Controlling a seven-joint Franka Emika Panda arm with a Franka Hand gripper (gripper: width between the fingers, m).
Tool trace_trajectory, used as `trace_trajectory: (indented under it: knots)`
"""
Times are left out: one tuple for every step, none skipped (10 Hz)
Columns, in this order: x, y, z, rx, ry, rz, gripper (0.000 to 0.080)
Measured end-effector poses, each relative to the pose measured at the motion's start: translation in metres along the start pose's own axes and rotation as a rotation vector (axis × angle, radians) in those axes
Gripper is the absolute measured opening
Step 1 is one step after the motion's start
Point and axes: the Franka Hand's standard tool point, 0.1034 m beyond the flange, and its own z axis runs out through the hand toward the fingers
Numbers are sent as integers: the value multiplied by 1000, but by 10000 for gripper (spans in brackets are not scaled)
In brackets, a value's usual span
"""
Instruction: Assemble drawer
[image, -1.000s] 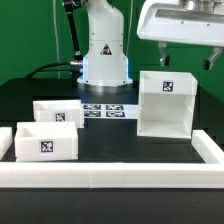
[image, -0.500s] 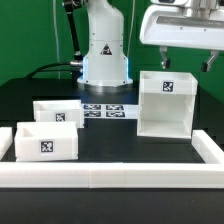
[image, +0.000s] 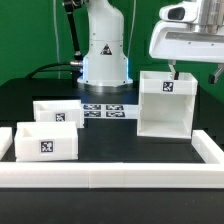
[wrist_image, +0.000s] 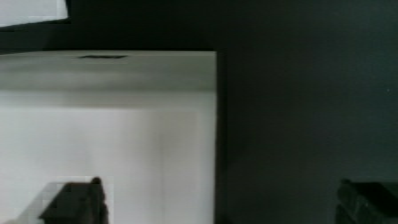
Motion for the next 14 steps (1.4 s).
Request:
trace_trajectory:
  knots:
    - [0, 1, 1, 0, -2, -6, 650]
    - [1, 2, 1, 1, -1, -11, 517]
    - [1, 3, 1, 1, -1, -12, 377]
    - [3, 5, 1, 1, 0, -25, 242]
    - [3, 5, 1, 1, 0, -26, 242]
    - [3, 5, 1, 1, 0, -26, 73]
    - [3, 4, 1, 2, 0, -27, 37]
    - [3, 4, 1, 2, 0, -27, 37]
    - [3, 4, 1, 2, 0, -27, 37]
    - [3, 4, 1, 2, 0, -27, 37]
    - [3, 4, 1, 2, 0, -27, 37]
    - [3, 4, 1, 2, 0, -27, 37]
    - [4, 6, 1, 2, 0, -43, 37]
    - [14, 23, -1, 14, 0, -120, 38]
